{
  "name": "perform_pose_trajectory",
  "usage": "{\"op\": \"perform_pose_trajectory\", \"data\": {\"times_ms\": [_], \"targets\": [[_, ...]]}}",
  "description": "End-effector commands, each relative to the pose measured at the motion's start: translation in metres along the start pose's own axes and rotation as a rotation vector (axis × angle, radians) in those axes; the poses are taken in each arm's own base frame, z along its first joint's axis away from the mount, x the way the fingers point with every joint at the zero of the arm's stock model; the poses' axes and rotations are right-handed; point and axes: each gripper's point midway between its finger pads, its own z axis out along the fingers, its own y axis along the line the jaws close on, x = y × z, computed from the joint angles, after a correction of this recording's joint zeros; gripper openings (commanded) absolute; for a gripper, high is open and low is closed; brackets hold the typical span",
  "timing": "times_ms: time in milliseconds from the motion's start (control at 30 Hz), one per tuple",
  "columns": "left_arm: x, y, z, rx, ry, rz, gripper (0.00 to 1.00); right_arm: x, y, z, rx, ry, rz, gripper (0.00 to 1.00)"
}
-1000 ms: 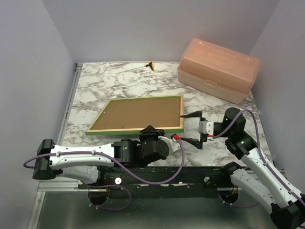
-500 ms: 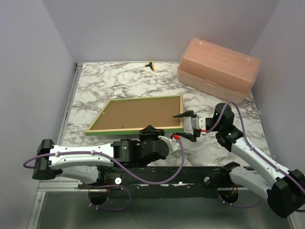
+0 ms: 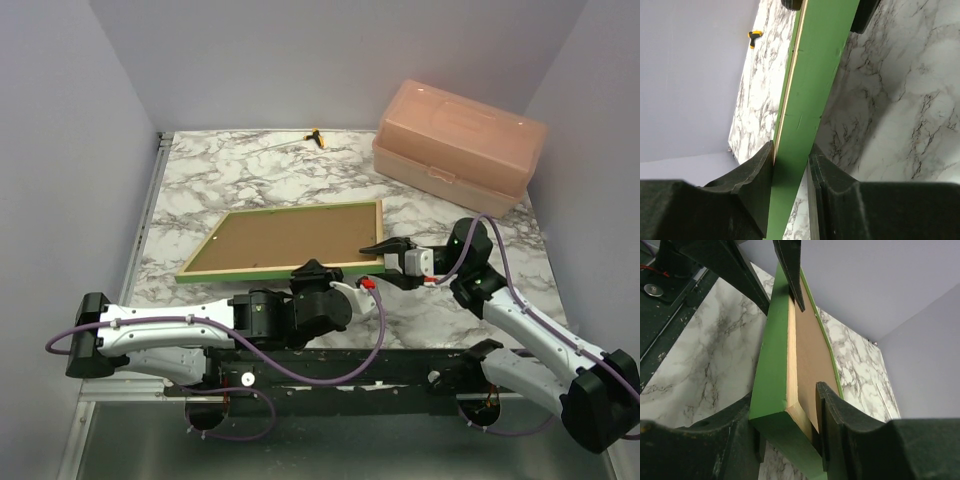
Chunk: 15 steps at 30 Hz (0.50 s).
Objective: Put the photo into the frame
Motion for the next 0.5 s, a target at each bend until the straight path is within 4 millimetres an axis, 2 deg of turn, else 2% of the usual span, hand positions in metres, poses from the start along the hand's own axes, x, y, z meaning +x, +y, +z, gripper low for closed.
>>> {"op": "perform_pose_trajectory", "data": {"times_ms": [0, 100, 233, 467], "targets": [[-0.0194, 0.0244, -0.0122, -0.043, -0.072, -0.140, 0.22, -0.0012, 0.0039, 0.0029, -0.020, -0.016, 0.015, 0.32], [-0.0197, 0.0267, -0.0137, -0.045, -0.075, -0.144, 0.23, -0.0010, 0.0049, 0.0045, -0.031, -0.020, 0.031, 0.27], [-0.0198, 0.0286, -0.0156, -0.043, -0.075, -0.152, 0.30, -0.0024, 0.0046, 0.0052, -0.034, -0.020, 0.056, 0.19], [-0.0208, 0.0309, -0.0176, -0.041, -0.079, -0.156, 0.49, -0.0048, 0.0038, 0.0067, -0.051, -0.015, 0.133, 0.18]]}}
